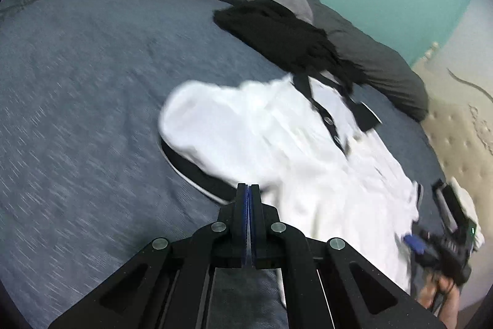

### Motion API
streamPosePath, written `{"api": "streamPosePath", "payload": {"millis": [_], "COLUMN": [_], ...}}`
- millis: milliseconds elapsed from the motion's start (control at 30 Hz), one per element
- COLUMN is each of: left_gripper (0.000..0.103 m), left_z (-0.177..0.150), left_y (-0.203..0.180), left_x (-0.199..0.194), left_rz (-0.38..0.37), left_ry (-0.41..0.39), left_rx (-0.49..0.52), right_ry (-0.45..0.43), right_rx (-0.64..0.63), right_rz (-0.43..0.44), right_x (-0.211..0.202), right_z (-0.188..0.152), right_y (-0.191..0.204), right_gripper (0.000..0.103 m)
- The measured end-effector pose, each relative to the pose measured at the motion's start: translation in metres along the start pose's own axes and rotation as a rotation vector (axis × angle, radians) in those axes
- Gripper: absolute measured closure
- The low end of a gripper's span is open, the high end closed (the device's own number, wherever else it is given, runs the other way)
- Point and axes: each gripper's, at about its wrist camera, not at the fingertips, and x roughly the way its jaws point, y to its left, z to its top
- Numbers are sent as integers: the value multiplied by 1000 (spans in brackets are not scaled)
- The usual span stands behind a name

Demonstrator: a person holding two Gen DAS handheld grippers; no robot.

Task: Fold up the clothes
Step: 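Open the left gripper to release the folded sleeve, then grasp the other black-trimmed sleeve edge of the polo with the right gripper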

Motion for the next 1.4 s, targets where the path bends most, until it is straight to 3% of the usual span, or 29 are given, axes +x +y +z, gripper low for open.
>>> {"api": "streamPosePath", "payload": {"millis": [100,267,400,667,767,833,1000,1100,1300,1400], "left_gripper": [103,103,103,103,103,103,103,102,102,103], "left_z": [-12,-21,-25,-32,-32,-33,-34,-36,-36,-36], "left_y": [-12,-32,-32,-28,-30,-32,-38,-39,-38,-37], "left_x": [4,13,18,28,30,30,30,30,29,30], "left_rz": [-17,-11,-35,-31,-32,-30,-36,-39,-42,-42], "left_ry": [14,22,29,45,41,42,40,43,42,43], "left_rx": [37,133,108,87,83,92,99,101,97,96], "right_ry": [-64,-164,-209,-244,-246,-245,-213,-210,-245,-208], "right_rx": [41,134,221,313,294,275,203,180,42,3], "right_rz": [-17,-87,-136,-129,-126,-119,-124,-91,-70,-78], "right_x": [-17,-46,-59,-58,-54,-51,-39,-36,-42,-32], "right_z": [17,36,41,51,55,60,64,64,67,67], "right_y": [-15,-53,-81,-107,-107,-105,-94,-89,-62,-50], "right_gripper": [50,49,49,49,49,54,90,97,101,101]}}
